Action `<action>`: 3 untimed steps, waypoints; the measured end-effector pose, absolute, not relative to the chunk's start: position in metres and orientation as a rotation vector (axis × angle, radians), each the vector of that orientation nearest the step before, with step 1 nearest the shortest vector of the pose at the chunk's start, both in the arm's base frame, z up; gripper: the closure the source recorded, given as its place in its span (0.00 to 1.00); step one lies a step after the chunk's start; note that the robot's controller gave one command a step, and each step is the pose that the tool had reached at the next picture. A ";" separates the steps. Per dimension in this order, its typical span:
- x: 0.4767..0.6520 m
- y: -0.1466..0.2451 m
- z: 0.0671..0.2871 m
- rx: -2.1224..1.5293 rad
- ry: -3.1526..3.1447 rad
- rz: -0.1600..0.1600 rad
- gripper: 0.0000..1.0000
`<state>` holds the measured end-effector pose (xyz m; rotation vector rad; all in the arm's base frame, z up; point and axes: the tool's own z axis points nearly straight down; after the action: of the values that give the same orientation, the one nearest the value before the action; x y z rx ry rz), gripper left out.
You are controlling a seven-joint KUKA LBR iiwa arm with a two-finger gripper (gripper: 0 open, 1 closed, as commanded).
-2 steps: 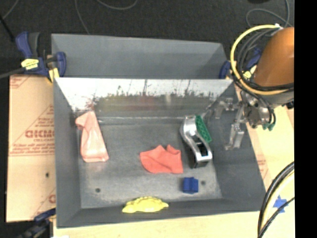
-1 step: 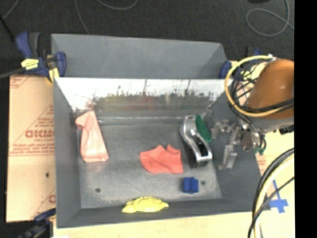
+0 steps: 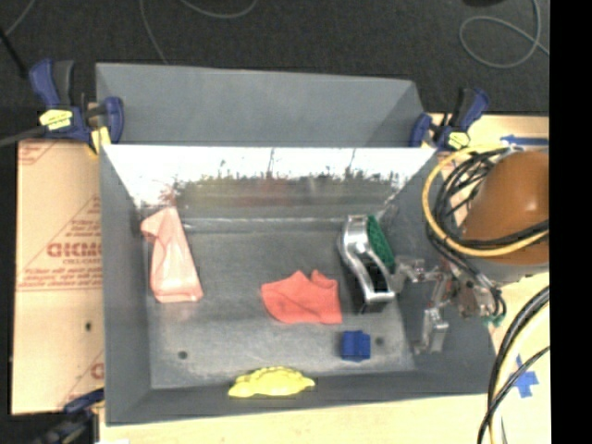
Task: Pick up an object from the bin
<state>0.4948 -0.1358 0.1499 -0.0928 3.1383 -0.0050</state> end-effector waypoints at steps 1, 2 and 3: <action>0.539 -0.065 0.149 0.024 3.133 -0.003 0.00; 0.564 -0.047 0.084 0.229 3.121 -0.002 0.00; 0.544 -0.011 0.071 0.293 3.116 -0.001 1.00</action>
Offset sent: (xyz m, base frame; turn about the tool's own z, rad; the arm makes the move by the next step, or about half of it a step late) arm 0.0699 0.0879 -0.0799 0.2185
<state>0.5436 -0.0108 0.0711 0.2930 3.1157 -0.0012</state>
